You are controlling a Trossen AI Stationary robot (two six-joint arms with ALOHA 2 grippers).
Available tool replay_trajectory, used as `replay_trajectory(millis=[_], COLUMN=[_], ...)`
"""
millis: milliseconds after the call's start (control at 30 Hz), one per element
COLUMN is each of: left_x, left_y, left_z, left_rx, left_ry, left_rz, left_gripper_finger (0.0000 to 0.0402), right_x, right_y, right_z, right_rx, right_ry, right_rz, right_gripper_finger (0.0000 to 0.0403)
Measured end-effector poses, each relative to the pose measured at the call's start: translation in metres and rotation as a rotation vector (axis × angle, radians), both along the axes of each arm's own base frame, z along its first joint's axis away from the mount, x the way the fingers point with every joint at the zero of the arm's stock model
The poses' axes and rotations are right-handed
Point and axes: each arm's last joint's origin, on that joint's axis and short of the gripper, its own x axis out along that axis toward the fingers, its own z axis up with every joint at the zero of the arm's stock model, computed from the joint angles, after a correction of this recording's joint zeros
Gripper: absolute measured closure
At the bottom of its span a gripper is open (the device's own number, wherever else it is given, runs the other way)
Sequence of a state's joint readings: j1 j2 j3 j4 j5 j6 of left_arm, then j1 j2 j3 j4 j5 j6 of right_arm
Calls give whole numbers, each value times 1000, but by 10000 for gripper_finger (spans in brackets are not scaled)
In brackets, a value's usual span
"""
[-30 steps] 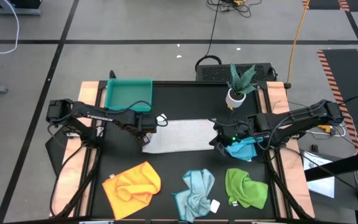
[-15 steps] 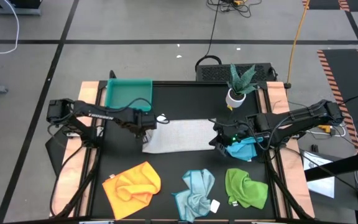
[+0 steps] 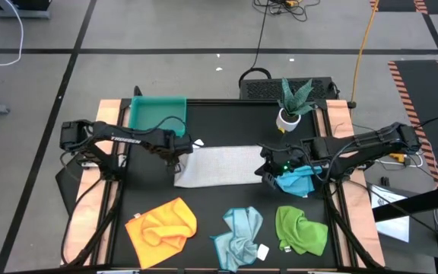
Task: Fold microfiber towels
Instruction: Fold the gray microfiber towel
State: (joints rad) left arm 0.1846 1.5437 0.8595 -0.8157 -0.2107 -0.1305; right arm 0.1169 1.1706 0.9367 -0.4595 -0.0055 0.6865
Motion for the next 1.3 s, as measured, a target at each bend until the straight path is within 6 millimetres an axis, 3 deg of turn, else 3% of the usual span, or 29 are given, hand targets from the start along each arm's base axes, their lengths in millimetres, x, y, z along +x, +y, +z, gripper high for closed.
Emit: replay_trajectory(millis=[367, 767, 867, 1067, 1300], left_x=[-9, -9, -9, -9, -10], left_y=[-1, -1, -2, -3, -1], left_z=[-20, -22, -23, -23, -15], left_rx=[-50, -45, -51, -97, -77], left_ry=[-2, -14, -16, -24, 45], left_rz=[-27, -68, -59, -56, 14], left_gripper_finger=[227, 232, 264, 385, 398], right_x=[0, 2, 2, 2, 2], right_y=[0, 0, 0, 0, 0], right_z=[0, 2, 2, 2, 2], right_rx=[0, 3, 3, 5, 5], right_ry=[-1, -29, -30, -30, -29], right_rz=[-1, -1, -2, -5, -6], right_gripper_finger=[399, 399, 399, 399, 399])
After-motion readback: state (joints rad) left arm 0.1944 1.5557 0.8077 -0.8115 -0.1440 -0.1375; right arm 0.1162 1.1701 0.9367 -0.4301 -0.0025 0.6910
